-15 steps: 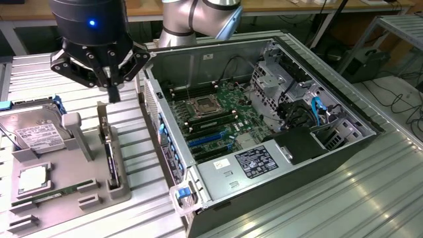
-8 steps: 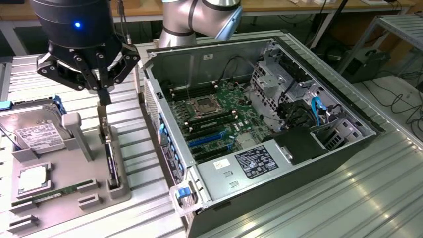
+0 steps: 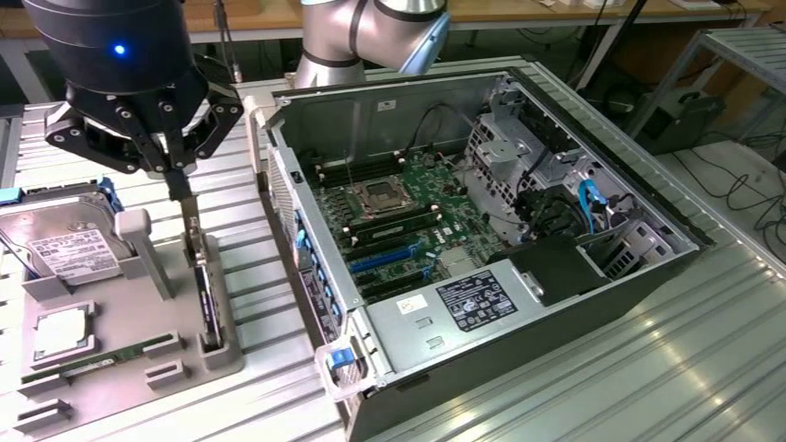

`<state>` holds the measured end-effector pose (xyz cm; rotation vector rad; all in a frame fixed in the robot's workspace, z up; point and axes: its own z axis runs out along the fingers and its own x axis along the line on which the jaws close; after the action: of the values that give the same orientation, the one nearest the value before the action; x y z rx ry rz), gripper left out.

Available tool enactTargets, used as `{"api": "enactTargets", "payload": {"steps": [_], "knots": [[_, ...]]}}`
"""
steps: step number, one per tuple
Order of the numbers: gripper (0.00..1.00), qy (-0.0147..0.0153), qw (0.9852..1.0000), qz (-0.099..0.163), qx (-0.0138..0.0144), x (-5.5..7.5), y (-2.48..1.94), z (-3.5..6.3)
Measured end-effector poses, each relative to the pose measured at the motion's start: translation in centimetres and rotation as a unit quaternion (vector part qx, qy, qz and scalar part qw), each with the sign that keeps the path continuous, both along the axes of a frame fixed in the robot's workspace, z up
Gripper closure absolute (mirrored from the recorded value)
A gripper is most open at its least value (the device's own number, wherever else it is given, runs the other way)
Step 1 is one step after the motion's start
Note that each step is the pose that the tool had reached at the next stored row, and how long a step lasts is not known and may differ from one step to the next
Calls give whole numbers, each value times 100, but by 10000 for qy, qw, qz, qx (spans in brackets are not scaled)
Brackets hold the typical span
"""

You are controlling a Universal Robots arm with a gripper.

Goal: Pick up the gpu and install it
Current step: 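Reach for the gpu, then pick up the gpu and move the gpu toward the slot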

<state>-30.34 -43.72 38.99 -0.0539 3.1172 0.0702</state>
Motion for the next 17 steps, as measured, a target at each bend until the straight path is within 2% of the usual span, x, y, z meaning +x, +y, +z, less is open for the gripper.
{"api": "enactTargets", "payload": {"steps": [17], "knots": [[89,0,10000,24,0,-21,-1,0]]}}
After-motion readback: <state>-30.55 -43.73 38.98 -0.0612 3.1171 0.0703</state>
